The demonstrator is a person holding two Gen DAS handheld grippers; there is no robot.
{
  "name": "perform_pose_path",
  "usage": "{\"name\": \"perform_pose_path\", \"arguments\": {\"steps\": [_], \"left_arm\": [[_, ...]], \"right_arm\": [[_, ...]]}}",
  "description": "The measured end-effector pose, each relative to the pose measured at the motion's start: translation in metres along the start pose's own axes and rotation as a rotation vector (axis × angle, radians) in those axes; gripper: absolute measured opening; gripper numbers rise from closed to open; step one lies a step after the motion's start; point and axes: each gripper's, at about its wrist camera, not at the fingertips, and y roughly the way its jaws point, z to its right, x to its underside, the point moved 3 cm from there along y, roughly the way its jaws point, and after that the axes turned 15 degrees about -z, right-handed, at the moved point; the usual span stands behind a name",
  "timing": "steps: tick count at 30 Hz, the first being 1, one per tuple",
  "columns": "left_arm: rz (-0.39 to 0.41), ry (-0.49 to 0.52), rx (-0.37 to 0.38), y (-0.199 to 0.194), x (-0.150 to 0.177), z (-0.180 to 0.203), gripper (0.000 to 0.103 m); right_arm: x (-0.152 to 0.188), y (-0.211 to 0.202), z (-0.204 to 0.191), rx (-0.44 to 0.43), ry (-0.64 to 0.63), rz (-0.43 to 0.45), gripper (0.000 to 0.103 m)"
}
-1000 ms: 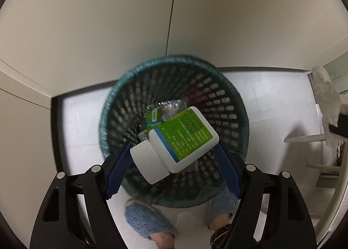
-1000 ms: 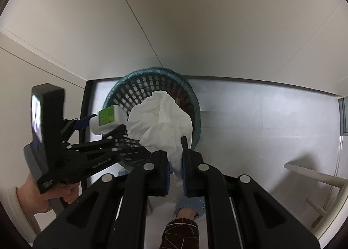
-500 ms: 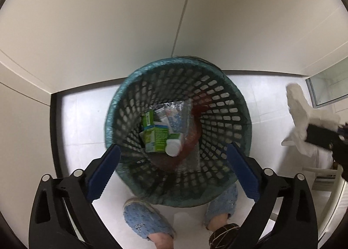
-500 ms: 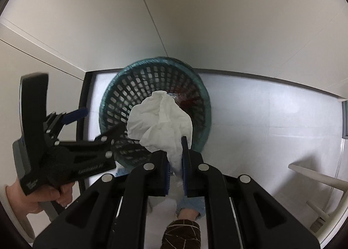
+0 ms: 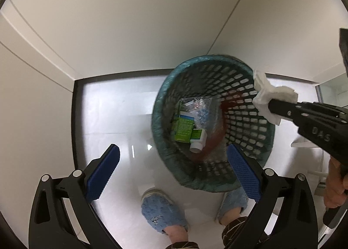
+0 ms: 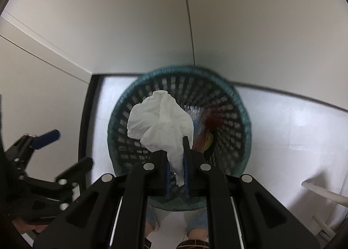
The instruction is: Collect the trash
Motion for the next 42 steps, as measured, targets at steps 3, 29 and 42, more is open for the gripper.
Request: {"name": "perform_pose_path", "arguments": {"steps": [3,29,42], "left_arm": [[-0.012,-0.017,-0.001,0.005,0.001,-0.007,0.097],[0.091,-0.058,0.013,-0.167,0.012,0.005,0.097],[0.176,-0.081,-0.007,-0.359,0.036,0.038,0.097]], "right_arm": [[0.001,0.012,-0.001,0.013,0.008,-0.016,0.010],[0.046,-0.193,0.007,0.087,0.130,0.220,0.094],[0.094,-0.371,-0.007,0.053,0.157,0.309,0.095]]}}
